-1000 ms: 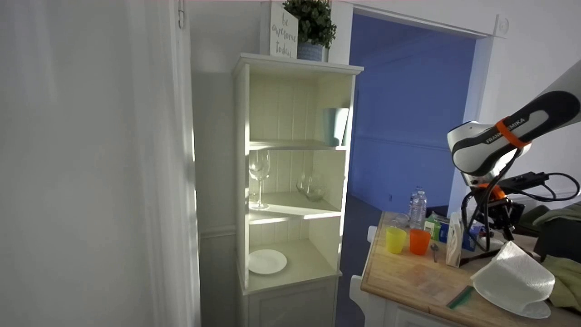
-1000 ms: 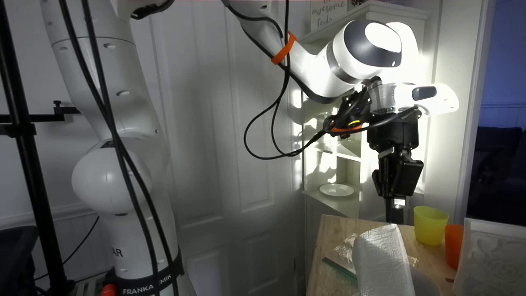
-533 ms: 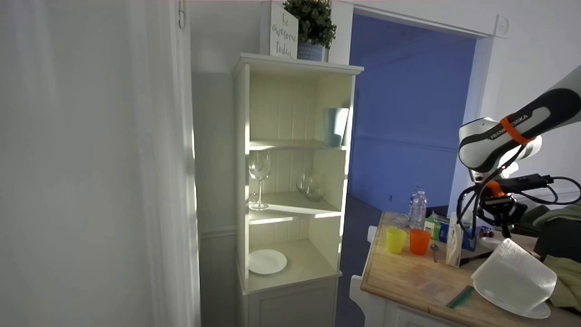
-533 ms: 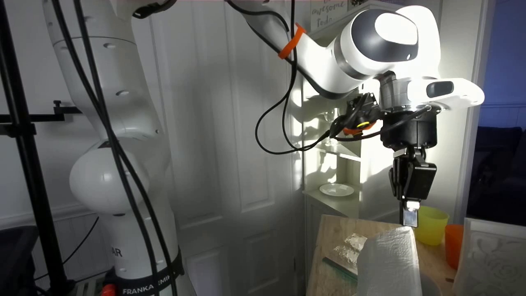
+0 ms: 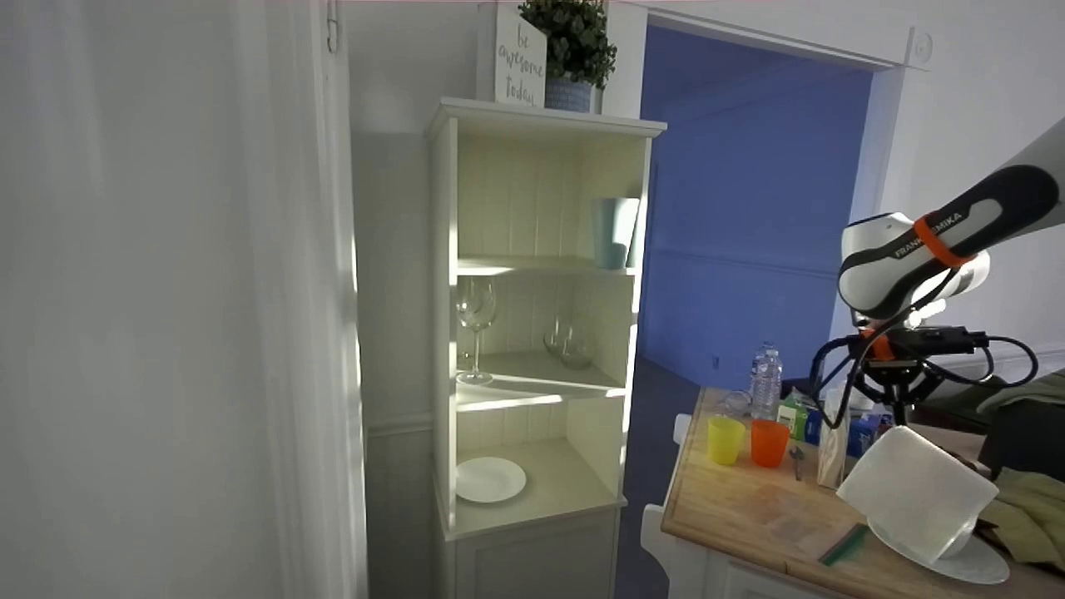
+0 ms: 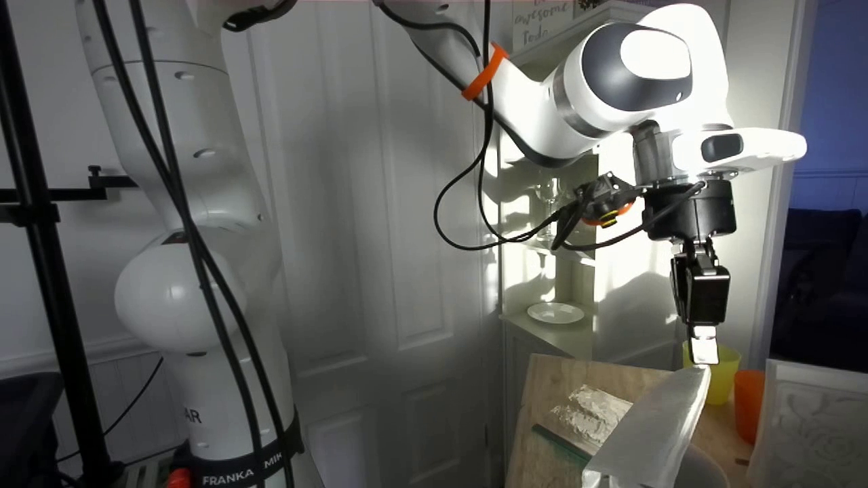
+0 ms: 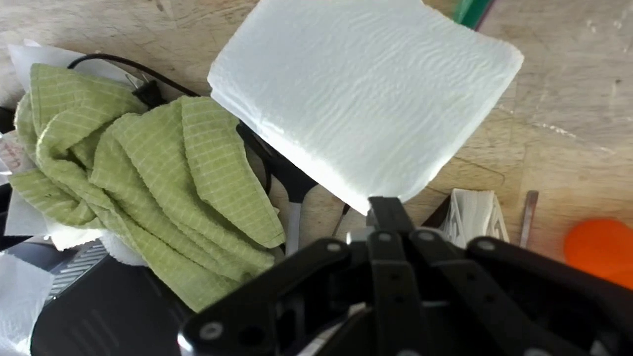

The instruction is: Pick up tissue and out it on the cup

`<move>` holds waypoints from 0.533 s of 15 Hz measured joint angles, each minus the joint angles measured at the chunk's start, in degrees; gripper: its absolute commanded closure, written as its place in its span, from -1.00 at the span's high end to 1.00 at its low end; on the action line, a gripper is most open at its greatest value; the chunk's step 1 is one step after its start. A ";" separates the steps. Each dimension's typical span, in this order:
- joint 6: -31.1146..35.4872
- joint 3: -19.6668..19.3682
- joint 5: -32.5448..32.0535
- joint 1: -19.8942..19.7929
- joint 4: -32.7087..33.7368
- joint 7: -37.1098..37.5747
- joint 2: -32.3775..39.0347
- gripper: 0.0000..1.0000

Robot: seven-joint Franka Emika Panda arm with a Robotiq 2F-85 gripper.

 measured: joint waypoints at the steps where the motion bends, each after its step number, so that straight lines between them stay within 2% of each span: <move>1: 0.31 0.00 -0.33 -0.02 0.01 1.10 0.41 -1.00; 8: -0.40 -1.30 -7.37 -1.09 -0.06 7.58 3.89 -1.00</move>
